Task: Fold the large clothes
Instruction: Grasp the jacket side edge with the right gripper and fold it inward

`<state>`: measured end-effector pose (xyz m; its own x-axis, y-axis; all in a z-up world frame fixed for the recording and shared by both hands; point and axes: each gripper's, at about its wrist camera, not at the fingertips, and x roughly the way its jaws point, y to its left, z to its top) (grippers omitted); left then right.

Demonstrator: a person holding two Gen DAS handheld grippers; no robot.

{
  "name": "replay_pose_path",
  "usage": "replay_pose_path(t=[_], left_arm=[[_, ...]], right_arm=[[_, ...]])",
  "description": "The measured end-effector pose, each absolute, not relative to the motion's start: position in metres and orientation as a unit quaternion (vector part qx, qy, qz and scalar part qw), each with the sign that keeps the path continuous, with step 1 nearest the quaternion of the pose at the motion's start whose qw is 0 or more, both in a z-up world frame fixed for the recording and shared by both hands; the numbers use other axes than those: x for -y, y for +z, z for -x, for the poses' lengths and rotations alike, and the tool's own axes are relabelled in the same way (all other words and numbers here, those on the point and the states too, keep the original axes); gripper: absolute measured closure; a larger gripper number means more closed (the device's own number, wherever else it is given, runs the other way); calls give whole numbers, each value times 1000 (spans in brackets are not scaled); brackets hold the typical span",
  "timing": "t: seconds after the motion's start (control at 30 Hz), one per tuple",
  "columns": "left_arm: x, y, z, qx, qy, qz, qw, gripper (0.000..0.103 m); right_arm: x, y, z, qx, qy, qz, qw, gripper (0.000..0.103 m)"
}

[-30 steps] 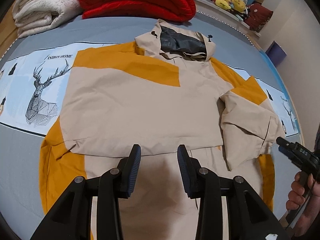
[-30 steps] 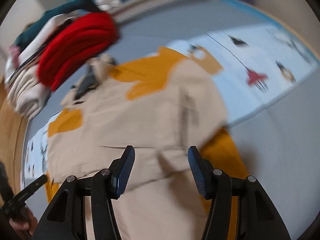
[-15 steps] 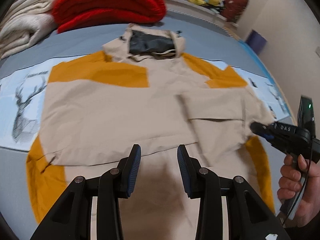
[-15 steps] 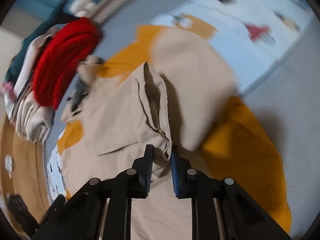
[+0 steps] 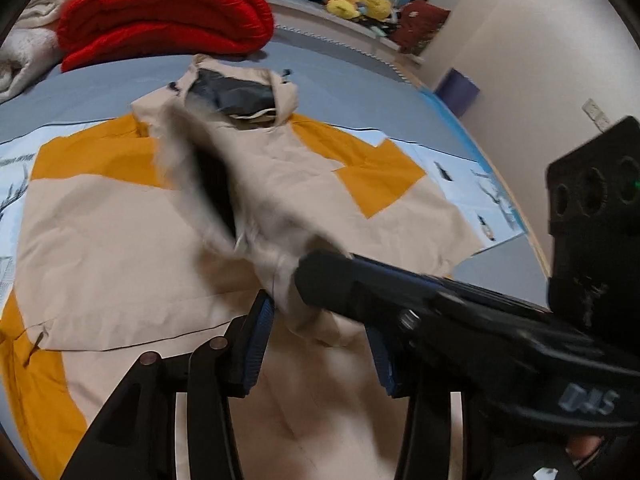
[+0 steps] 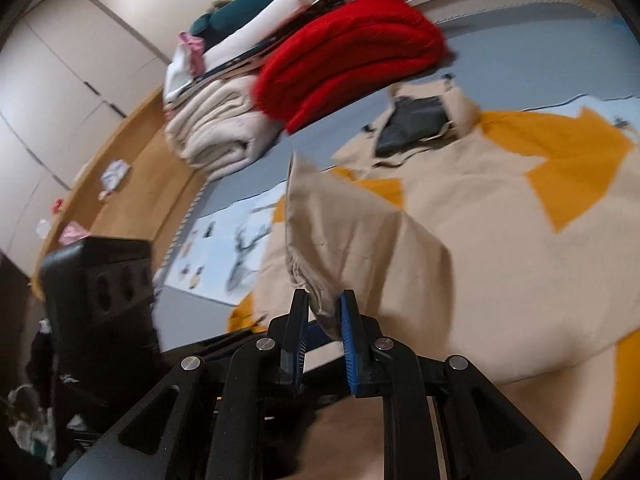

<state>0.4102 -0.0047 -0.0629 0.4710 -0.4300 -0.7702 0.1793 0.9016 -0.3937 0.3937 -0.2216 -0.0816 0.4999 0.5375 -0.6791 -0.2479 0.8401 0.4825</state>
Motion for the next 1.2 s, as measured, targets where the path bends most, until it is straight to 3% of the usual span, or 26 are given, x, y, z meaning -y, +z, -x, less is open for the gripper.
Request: replay_pose_path(t=[0.13, 0.3, 0.53, 0.6, 0.67, 0.8, 0.83, 0.87, 1.0, 1.13, 1.2], left_arm=[[-18, -76, -418, -506, -127, 148, 840, 87], [-59, -84, -420, -511, -48, 194, 836, 95], [-135, -88, -409, -483, 87, 281, 824, 95], [-151, -94, -409, -487, 95, 308, 812, 85], [-163, -99, -408, -484, 95, 337, 802, 69], [-180, -109, -405, -481, 92, 389, 781, 73], [-182, -110, -405, -480, 94, 393, 779, 93], [-183, -110, -407, -479, 94, 388, 782, 97], [-179, -81, -408, -435, 88, 335, 831, 97], [-193, -83, -407, -446, 129, 338, 819, 79], [-209, -94, -399, -459, 190, 345, 797, 77]], right_arm=[[220, -85, -395, -451, 229, -158, 848, 76], [260, -87, -402, -442, 111, -165, 875, 76], [356, -117, -403, -472, -125, -256, 834, 75], [374, -128, -403, -483, -135, -288, 816, 75], [386, -137, -404, -493, -137, -315, 799, 74], [400, -149, -405, -501, -133, -361, 775, 74], [405, -152, -404, -501, -135, -372, 769, 74], [410, -155, -403, -500, -138, -381, 765, 74], [427, -159, -400, -492, -170, -399, 755, 74], [441, -159, -398, -483, -193, -409, 750, 74], [450, -160, -393, -480, -215, -412, 744, 74]])
